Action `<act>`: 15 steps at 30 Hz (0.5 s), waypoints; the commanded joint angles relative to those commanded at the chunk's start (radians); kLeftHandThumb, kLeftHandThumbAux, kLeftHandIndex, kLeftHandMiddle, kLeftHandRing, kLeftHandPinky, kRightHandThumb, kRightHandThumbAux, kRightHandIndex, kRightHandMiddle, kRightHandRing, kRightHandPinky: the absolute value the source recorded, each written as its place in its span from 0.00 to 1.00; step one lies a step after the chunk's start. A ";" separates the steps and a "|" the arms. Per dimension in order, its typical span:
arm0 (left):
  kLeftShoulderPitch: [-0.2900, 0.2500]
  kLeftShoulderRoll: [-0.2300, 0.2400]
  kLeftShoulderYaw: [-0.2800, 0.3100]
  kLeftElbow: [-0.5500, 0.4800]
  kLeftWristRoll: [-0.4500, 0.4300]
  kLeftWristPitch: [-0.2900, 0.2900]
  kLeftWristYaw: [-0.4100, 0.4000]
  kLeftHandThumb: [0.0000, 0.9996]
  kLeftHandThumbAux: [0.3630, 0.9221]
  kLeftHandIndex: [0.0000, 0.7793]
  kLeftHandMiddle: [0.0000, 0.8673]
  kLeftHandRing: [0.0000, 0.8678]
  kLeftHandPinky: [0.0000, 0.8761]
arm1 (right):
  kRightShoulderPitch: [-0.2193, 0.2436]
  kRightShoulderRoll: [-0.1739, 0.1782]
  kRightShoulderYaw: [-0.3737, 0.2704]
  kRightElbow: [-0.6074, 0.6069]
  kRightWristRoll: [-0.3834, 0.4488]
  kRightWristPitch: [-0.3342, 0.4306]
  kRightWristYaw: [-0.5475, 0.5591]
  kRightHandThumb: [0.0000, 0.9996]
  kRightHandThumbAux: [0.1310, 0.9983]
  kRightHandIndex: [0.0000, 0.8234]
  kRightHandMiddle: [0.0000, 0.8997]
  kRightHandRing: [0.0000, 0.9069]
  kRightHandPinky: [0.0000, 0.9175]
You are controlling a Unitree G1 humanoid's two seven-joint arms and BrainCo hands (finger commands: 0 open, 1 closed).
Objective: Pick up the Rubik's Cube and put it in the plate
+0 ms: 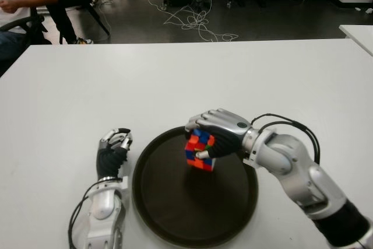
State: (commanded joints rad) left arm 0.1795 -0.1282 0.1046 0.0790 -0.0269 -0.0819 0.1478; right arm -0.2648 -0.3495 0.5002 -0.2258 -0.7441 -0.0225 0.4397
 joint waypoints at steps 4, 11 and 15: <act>-0.002 0.003 0.000 0.004 -0.001 -0.001 -0.002 0.71 0.61 0.57 0.90 0.93 0.92 | 0.004 0.008 0.005 0.004 -0.030 0.002 -0.026 0.69 0.70 0.53 0.90 0.89 0.86; -0.001 0.020 -0.009 0.004 0.004 -0.002 -0.021 0.71 0.61 0.57 0.90 0.93 0.92 | 0.016 0.023 0.013 0.025 -0.049 -0.004 -0.065 0.69 0.70 0.53 0.91 0.90 0.87; 0.000 0.024 -0.012 0.001 0.007 0.005 -0.025 0.71 0.61 0.57 0.91 0.94 0.92 | 0.023 0.027 0.009 0.032 -0.038 -0.015 -0.076 0.69 0.70 0.53 0.90 0.90 0.87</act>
State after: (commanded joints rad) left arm 0.1796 -0.1043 0.0930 0.0796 -0.0196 -0.0765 0.1224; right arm -0.2423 -0.3225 0.5092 -0.1933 -0.7817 -0.0371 0.3640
